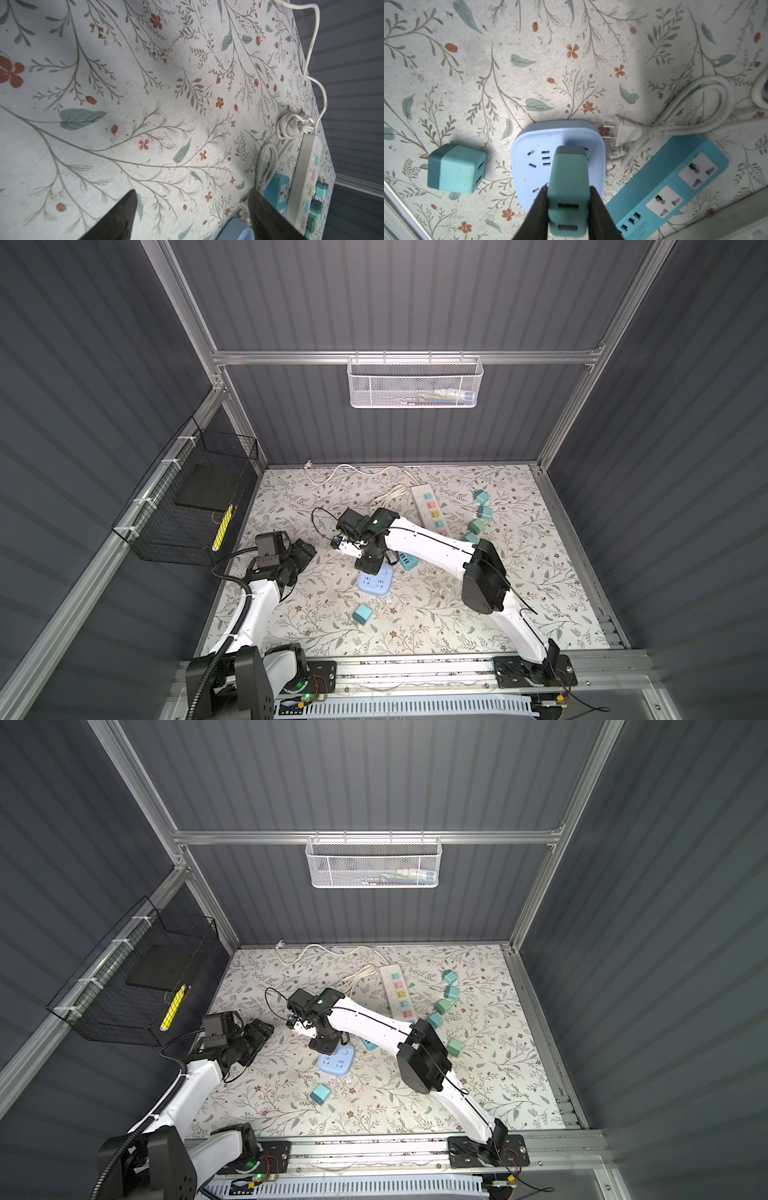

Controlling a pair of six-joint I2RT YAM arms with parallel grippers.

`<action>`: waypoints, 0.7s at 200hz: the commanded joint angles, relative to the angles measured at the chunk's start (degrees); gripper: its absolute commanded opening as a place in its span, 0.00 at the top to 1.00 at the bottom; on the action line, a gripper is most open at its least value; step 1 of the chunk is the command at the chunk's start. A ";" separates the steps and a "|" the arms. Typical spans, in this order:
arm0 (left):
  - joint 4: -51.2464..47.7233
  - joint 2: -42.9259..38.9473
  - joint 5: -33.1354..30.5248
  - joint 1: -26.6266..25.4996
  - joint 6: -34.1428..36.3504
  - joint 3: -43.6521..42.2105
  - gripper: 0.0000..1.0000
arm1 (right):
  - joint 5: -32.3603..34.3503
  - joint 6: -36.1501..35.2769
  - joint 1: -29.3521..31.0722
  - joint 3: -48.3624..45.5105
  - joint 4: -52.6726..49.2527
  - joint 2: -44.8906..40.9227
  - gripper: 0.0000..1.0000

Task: Insert the plug
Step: 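Lower and press the teal adapter into the blue socket with the right gripper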

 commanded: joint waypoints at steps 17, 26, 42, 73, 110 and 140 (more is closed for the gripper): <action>0.68 0.01 1.45 0.21 1.45 0.80 0.16 | -2.22 -1.65 -1.15 3.16 -3.20 5.19 1.00; 0.78 -0.07 1.51 0.21 1.58 0.82 0.16 | -2.49 -2.08 -1.26 3.58 -3.82 5.91 1.00; 0.96 -0.12 1.64 0.23 1.64 0.82 0.17 | -1.89 -1.84 -1.35 4.75 -5.02 7.46 1.00; 0.91 -0.18 1.51 0.21 1.79 0.84 0.17 | -2.65 -0.58 -1.28 -3.83 -0.16 4.52 1.00; 1.15 -0.20 1.62 0.21 1.67 0.77 0.17 | -2.53 2.01 -1.20 -8.90 3.85 4.51 1.00; 1.05 -0.98 0.76 0.21 1.24 0.83 0.17 | 1.50 7.66 -1.28 -15.35 15.95 0.29 1.00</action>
